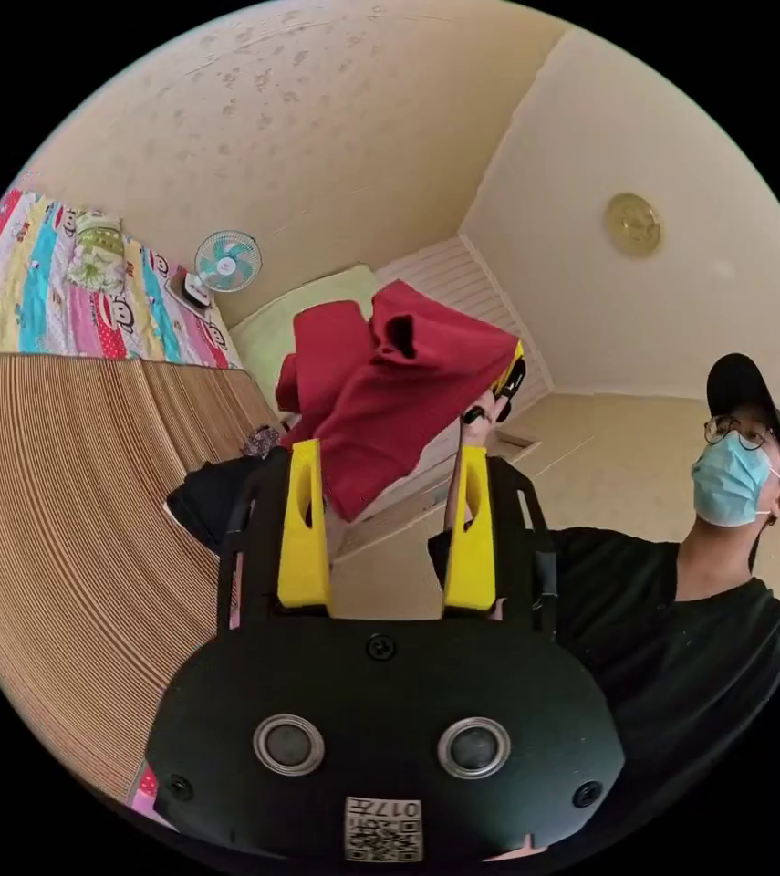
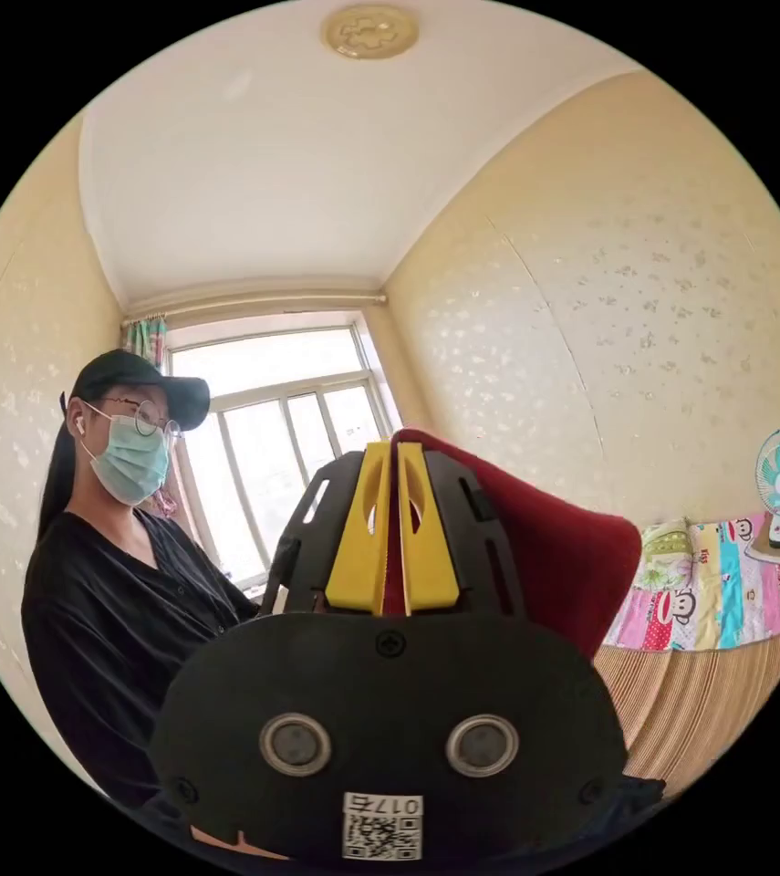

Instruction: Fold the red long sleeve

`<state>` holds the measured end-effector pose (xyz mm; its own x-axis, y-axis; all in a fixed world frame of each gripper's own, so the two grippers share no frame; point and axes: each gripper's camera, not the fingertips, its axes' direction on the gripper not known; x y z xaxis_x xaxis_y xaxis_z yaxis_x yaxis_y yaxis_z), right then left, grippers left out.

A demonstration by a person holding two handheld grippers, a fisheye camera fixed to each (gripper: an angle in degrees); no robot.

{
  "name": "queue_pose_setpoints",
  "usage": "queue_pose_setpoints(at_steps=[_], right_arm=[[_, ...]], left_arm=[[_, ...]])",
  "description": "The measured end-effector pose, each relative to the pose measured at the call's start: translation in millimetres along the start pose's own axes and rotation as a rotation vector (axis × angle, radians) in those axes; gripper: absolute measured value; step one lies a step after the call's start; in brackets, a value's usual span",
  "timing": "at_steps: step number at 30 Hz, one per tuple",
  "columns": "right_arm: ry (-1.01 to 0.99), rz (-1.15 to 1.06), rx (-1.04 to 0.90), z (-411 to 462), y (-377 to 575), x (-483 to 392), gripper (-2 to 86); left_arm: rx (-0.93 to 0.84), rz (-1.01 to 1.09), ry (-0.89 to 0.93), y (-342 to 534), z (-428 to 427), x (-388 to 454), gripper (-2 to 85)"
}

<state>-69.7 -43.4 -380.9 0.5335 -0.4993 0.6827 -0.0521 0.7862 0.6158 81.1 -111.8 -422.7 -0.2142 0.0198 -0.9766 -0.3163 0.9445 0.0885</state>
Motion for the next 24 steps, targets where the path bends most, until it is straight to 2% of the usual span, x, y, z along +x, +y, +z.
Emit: queue_pose_setpoints(at_steps=[2,4,5,6,11,14,16,18,19,21,24], right_arm=[[-0.044,0.03,-0.047,33.9,9.2,0.0,1.2],[-0.077,0.096,-0.081,68.5,22.5,6.8,1.5],[-0.066,0.151,-0.109,90.6,31.6,13.8,1.7],[-0.017,0.21,-0.159,112.9,40.3,22.2,2.1],[0.311,0.408,-0.515,197.9,83.4,43.6,5.7],[0.206,0.405,-0.465,212.9,110.4,6.7,9.5],[0.052,0.402,-0.447,222.7,127.6,-24.8,10.8],[-0.068,0.363,-0.532,248.6,156.1,-69.2,12.4],[-0.065,0.35,-0.57,257.1,165.0,-79.8,12.8],[0.057,0.3,-0.703,291.0,207.0,-116.9,14.1],[0.267,0.226,-0.809,329.9,253.3,-151.0,15.5]], left_arm=[[-0.011,0.041,-0.012,0.9,-3.4,11.4,19.7],[0.044,0.138,0.066,5.7,-16.7,29.1,14.8],[0.092,0.25,0.135,10.6,-29.2,47.4,5.9],[0.104,0.3,0.115,13.0,-38.2,64.5,1.0],[0.106,0.425,-0.051,15.6,-52.3,126.5,-0.4],[0.172,0.371,-0.24,13.0,-52.6,131.5,-0.6],[0.164,0.228,-0.414,6.9,-48.3,112.7,-0.6],[0.166,0.023,-0.526,8.9,-44.8,70.6,-0.5],[0.18,-0.033,-0.533,11.9,-46.0,59.1,-0.5],[0.256,-0.216,-0.432,25.0,-55.7,18.1,-0.5],[0.263,-0.276,-0.321,28.0,-54.2,2.1,-0.5]])
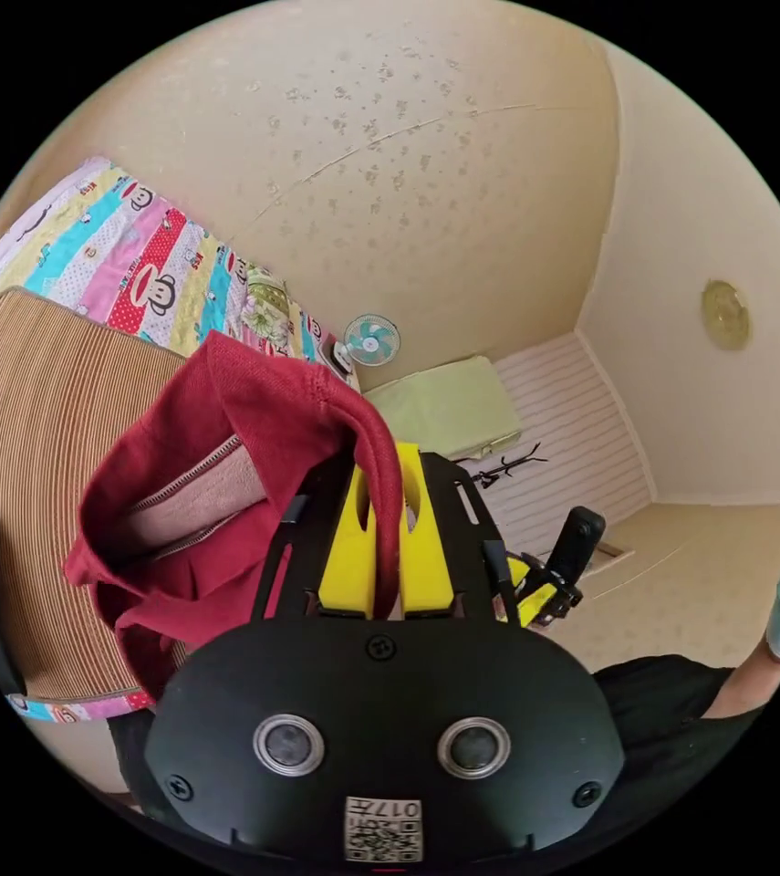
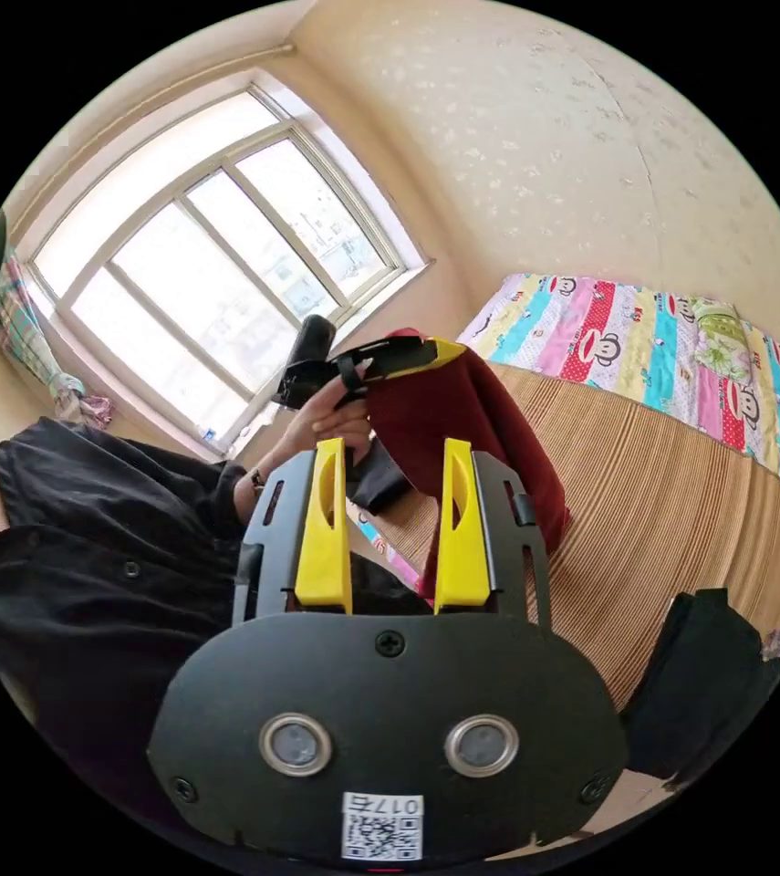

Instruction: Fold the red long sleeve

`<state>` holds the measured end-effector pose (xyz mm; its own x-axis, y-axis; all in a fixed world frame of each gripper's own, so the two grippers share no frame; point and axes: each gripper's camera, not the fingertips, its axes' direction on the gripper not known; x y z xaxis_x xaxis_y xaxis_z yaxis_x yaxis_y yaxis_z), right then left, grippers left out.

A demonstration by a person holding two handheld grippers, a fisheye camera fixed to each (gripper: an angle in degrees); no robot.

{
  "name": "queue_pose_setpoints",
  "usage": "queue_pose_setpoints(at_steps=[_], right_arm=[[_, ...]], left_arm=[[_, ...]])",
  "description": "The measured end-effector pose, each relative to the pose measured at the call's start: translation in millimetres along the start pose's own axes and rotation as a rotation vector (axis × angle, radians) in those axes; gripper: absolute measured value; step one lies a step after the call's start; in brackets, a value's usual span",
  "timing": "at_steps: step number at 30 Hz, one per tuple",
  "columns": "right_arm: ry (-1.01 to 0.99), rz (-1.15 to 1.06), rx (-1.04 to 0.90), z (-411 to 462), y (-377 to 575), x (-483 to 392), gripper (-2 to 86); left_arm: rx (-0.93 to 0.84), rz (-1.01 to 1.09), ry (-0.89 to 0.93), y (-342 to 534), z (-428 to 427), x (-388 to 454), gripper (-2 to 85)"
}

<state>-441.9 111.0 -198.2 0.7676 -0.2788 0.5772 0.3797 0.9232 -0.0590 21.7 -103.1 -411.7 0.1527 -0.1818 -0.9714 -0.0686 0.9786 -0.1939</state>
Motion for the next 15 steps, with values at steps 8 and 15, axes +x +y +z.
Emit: queue_pose_setpoints(at_steps=[8,15], right_arm=[[0.26,-0.033,0.147,16.2,13.8,-66.9,18.2],[0.252,-0.005,0.169,10.6,34.0,-70.8,18.7]], left_arm=[[-0.177,0.031,-0.074,-19.9,19.2,62.2,-0.3],[-0.37,-0.078,-0.02,-50.0,19.5,84.0,-0.2]])
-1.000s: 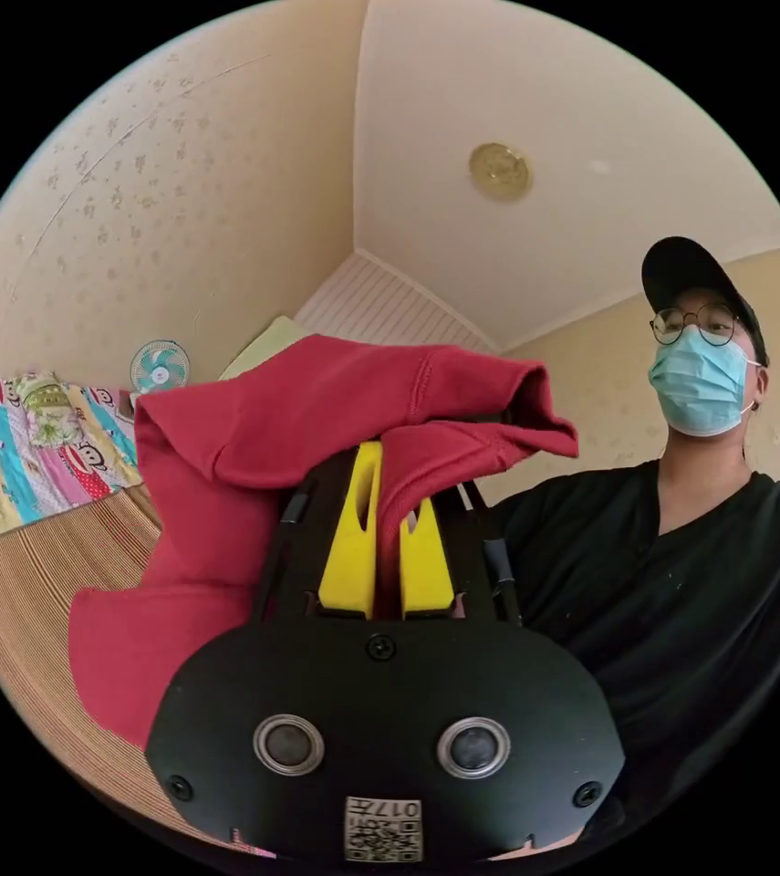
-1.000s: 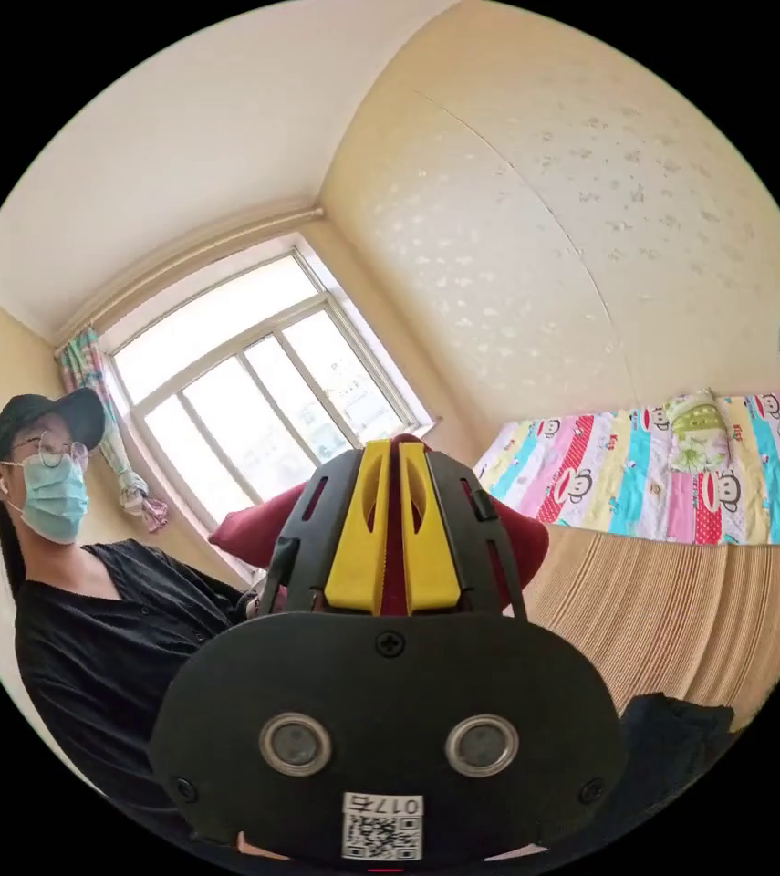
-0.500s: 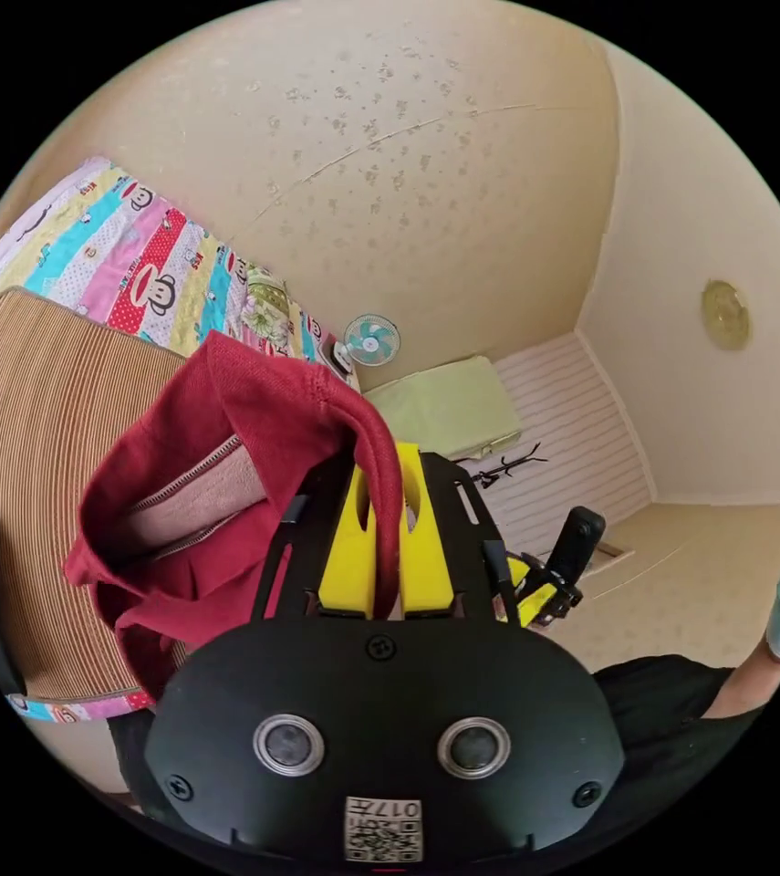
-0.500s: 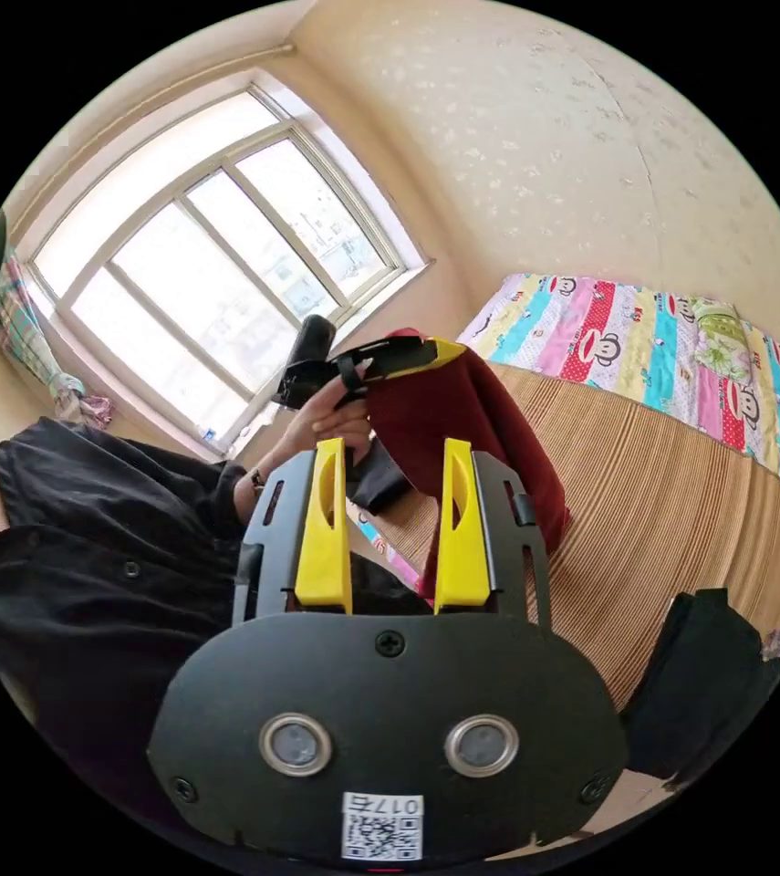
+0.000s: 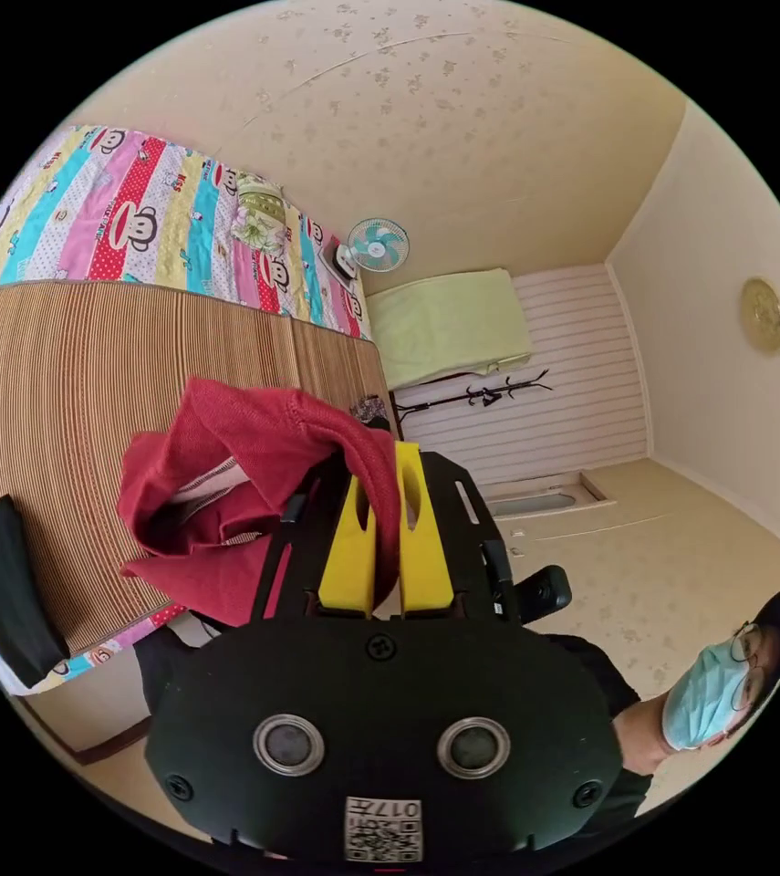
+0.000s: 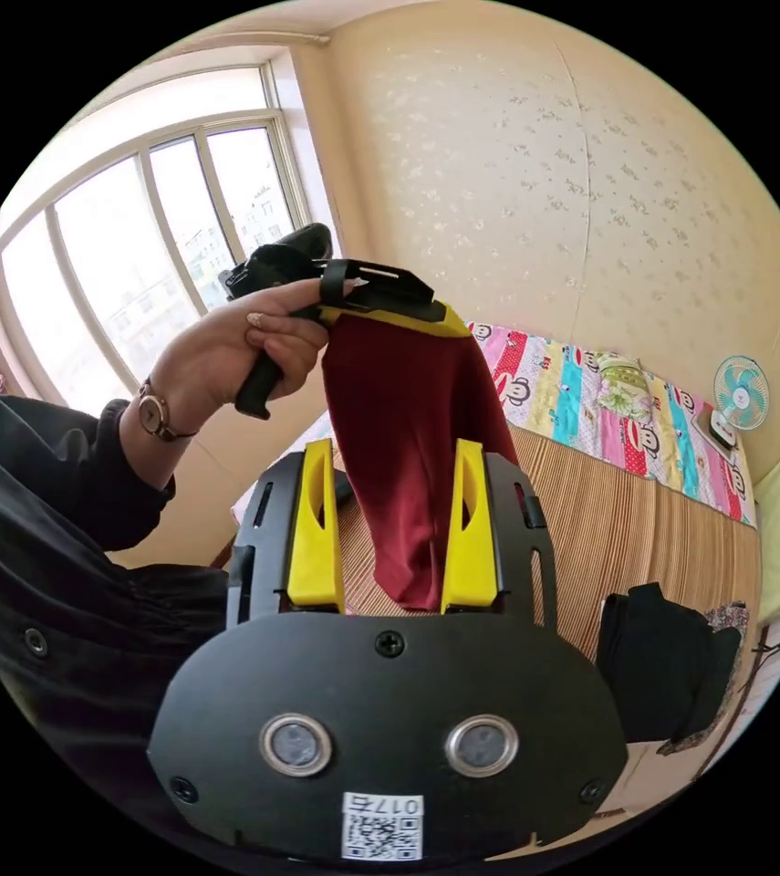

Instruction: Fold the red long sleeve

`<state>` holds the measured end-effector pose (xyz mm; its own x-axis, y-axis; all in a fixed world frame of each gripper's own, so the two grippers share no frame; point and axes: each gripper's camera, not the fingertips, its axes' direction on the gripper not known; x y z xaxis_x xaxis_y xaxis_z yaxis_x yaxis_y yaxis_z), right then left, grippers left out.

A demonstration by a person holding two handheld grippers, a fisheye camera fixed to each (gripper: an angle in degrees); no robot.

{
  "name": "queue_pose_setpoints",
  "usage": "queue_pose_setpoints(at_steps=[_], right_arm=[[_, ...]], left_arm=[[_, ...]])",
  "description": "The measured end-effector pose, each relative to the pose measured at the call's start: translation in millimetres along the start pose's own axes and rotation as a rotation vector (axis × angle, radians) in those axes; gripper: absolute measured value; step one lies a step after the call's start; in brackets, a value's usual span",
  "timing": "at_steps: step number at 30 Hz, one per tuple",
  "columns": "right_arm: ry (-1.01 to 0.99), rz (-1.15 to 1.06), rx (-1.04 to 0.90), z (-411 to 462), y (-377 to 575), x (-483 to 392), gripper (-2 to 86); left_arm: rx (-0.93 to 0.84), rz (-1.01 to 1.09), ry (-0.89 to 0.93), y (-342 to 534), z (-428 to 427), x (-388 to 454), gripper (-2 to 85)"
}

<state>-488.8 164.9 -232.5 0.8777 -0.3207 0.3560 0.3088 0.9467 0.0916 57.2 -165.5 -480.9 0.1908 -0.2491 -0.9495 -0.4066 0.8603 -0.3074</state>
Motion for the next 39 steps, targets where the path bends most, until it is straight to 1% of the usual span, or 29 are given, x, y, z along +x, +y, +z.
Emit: queue_pose_setpoints(at_steps=[2,4,6,7,8,9,10,11,13,14,15,16,17,18,19,20,21,22,24,25,26,27,28,30,32,35,37,38,39], right_arm=[[0.01,0.006,0.017,0.6,2.1,-2.3,19.8],[0.063,0.007,0.068,-2.5,4.7,-6.3,20.4],[0.179,0.014,0.136,-5.5,6.6,-8.7,19.8],[0.207,0.009,0.154,-6.6,7.6,-8.2,19.2],[0.254,0.016,0.203,-12.5,10.2,-4.6,16.1],[0.283,0.012,0.25,-23.3,12.4,0.2,11.2],[0.281,-0.005,0.27,-29.8,13.0,2.8,9.6],[0.25,-0.051,0.299,-44.6,13.3,9.6,6.5],[0.229,-0.089,0.322,-67.0,11.7,21.1,5.4],[0.253,-0.108,0.342,-81.7,8.1,27.0,4.8],[0.276,-0.132,0.369,-98.2,2.4,32.3,4.2],[0.274,-0.149,0.387,-107.7,-0.7,34.7,3.9],[0.258,-0.158,0.41,-127.3,-8.9,42.0,3.3],[0.203,-0.179,0.428,-145.9,-17.0,50.8,2.7],[0.15,-0.214,0.438,-155.5,-20.1,54.5,2.6],[0.042,-0.31,0.447,-174.8,-25.9,59.6,2.3],[-0.019,-0.394,0.468,-193.3,-29.4,61.6,2.3],[-0.041,-0.435,0.48,-202.0,-30.8,62.0,2.3],[-0.21,-0.56,0.507,-234.2,-41.3,70.3,2.4],[-0.262,-0.589,0.513,-241.5,-44.9,73.5,2.4],[-0.36,-0.648,0.523,-253.9,-52.0,80.2,2.5],[-0.463,-0.705,0.528,-264.5,-59.8,88.3,2.5],[-0.516,-0.731,0.529,-268.9,-64.0,93.0,2.6],[-0.709,-0.8,0.538,-278.2,-81.9,113.2,2.7],[-0.823,-0.772,0.544,-275.8,-96.9,129.4,2.8],[-0.967,-0.724,0.537,-262.9,-116.5,157.8,2.8],[-0.974,-0.676,0.534,-256.6,-121.6,177.3,2.8],[-0.945,-0.621,0.53,-253.7,-122.1,192.0,2.8],[-0.892,-0.55,0.515,-251.6,-120.7,207.7,2.8]], left_arm=[[-0.026,-0.009,0.038,5.2,11.2,13.0,-0.1],[-0.018,-0.004,0.051,13.1,22.2,29.1,0.0],[0.067,0.026,0.034,32.7,34.4,54.8,0.3],[0.091,0.033,0.032,38.8,37.1,61.1,0.4],[0.141,0.058,0.023,51.0,40.5,74.0,0.8],[0.183,0.097,0.014,62.9,42.1,86.4,1.3],[0.194,0.117,0.014,67.8,41.8,92.0,1.5],[0.191,0.173,0.027,74.2,38.8,102.7,2.3],[0.146,0.288,0.063,80.0,28.8,117.3,3.5],[0.119,0.393,0.108,86.2,17.4,126.3,4.2],[0.121,0.483,0.149,96.9,2.3,131.4,4.9],[0.137,0.519,0.16,103.9,-6.3,132.0,4.9],[0.192,0.555,0.147,119.6,-23.1,128.7,4.9],[0.267,0.551,0.094,136.9,-38.6,119.7,4.9],[0.305,0.543,0.059,145.4,-45.0,113.8,4.9],[0.363,0.507,-0.015,160.1,-54.5,99.4,5.0],[0.377,0.441,-0.075,168.7,-59.5,82.3,5.6],[0.367,0.407,-0.091,170.7,-60.6,74.1,6.1],[0.298,0.323,-0.073,173.5,-59.4,44.5,10.6],[0.284,0.317,-0.058,173.5,-57.9,39.4,11.5],[0.26,0.315,-0.037,172.6,-54.1,33.3,13.4],[0.243,0.331,-0.029,171.2,-50.3,32.9,14.5],[0.242,0.35,-0.031,170.7,-48.9,34.9,15.0],[0.236,0.438,-0.063,167.9,-45.4,50.6,16.2],[0.23,0.51,-0.088,165.9,-43.3,65.1,18.3],[0.224,0.594,-0.196,164.0,-32.6,82.8,22.0],[0.232,0.632,-0.176,166.8,-34.0,88.4,20.2],[0.274,0.662,-0.123,173.5,-43.7,91.1,9.6],[0.343,0.689,-0.057,183.6,-59.1,93.2,4.2]])
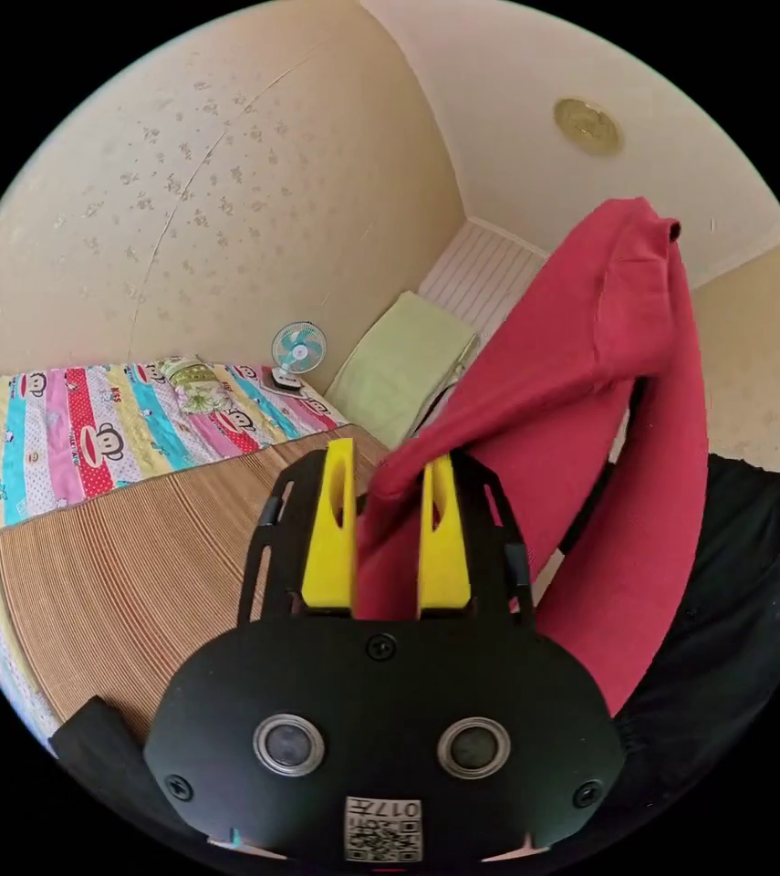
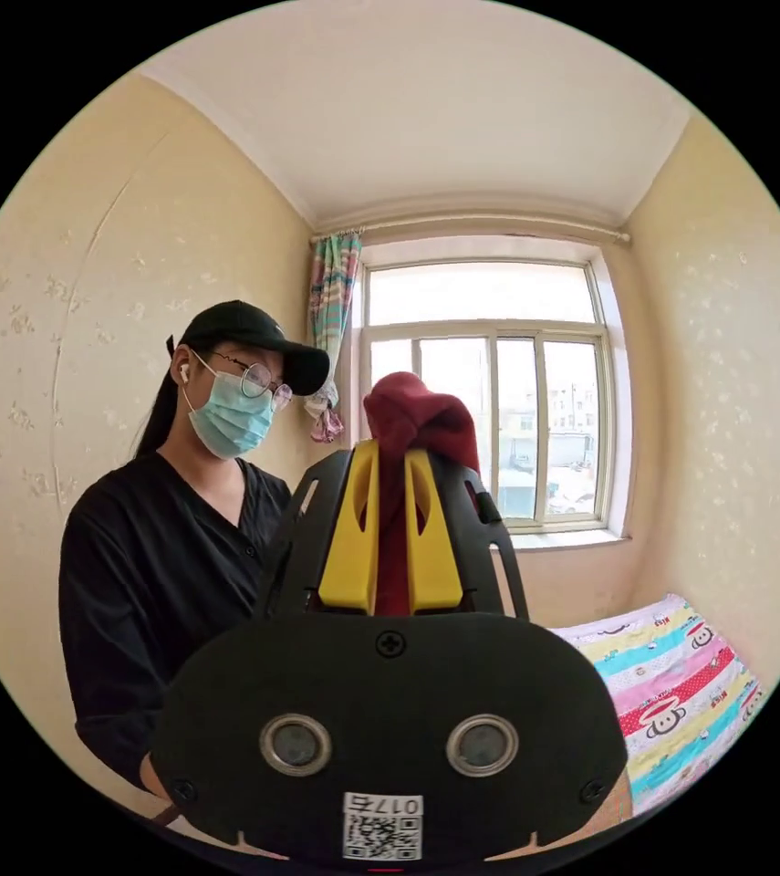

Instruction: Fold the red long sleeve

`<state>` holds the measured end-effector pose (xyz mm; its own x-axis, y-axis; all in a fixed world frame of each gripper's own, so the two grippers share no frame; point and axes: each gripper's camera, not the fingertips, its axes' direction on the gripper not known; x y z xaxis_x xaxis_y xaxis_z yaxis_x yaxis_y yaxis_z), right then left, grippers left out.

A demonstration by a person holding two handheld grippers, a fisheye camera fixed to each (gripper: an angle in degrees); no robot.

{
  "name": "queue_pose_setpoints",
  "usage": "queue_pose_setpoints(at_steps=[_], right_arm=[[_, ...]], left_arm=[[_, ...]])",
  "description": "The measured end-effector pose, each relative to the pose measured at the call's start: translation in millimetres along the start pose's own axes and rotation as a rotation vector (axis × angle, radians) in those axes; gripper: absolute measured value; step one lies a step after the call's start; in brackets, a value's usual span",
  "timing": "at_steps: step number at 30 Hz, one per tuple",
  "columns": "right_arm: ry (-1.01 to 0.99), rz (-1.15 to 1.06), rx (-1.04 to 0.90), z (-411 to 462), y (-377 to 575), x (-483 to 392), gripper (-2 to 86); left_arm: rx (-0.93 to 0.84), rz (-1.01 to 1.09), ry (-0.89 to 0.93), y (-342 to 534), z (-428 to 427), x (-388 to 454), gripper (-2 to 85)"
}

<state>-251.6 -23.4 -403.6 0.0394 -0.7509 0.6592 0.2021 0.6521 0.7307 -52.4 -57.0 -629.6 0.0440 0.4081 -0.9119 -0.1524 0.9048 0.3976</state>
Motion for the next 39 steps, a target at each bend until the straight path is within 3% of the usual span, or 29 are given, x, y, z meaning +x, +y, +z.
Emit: queue_pose_setpoints(at_steps=[6,11,17,23,26,28,31,34,36,39], right_arm=[[0.4,0.31,-0.151,-62.4,48.6,22.1,2.1],[0.431,0.472,-0.223,-71.9,118.9,26.3,2.0],[0.389,0.414,-0.075,-85.5,164.0,-23.0,2.4],[0.409,0.246,0.067,-121.4,100.0,-37.4,2.2],[0.598,0.341,-0.11,-116.8,68.3,23.3,2.1],[0.602,0.448,-0.16,-116.8,64.5,84.1,2.1],[0.704,0.643,-0.387,-104.4,85.3,217.0,2.1],[0.776,0.855,-0.574,-88.3,146.4,368.9,2.5],[0.844,1.061,-0.707,-72.5,217.1,469.5,3.0],[0.902,1.199,-0.749,-43.7,286.2,517.3,4.1]], left_arm=[[0.291,-0.154,-0.059,0.6,-112.1,-2.7,2.0],[0.374,-0.099,0.066,-18.6,-172.7,13.5,1.3],[0.185,0.086,0.118,-41.1,-211.1,67.3,1.2],[0.289,0.022,0.14,-83.8,-258.4,76.3,1.7],[0.209,-0.093,0.171,-126.6,-257.2,35.4,1.8],[0.169,-0.163,0.088,-148.1,-245.2,2.6,1.9],[0.061,-0.292,-0.055,-182.8,-216.7,-85.9,2.0],[-0.14,-0.394,-0.328,-203.9,-170.7,-216.0,2.3],[-0.211,-0.636,-0.494,-185.2,-152.7,-337.0,3.6],[-0.24,-0.854,-0.464,-129.9,-143.8,-419.1,8.0]])
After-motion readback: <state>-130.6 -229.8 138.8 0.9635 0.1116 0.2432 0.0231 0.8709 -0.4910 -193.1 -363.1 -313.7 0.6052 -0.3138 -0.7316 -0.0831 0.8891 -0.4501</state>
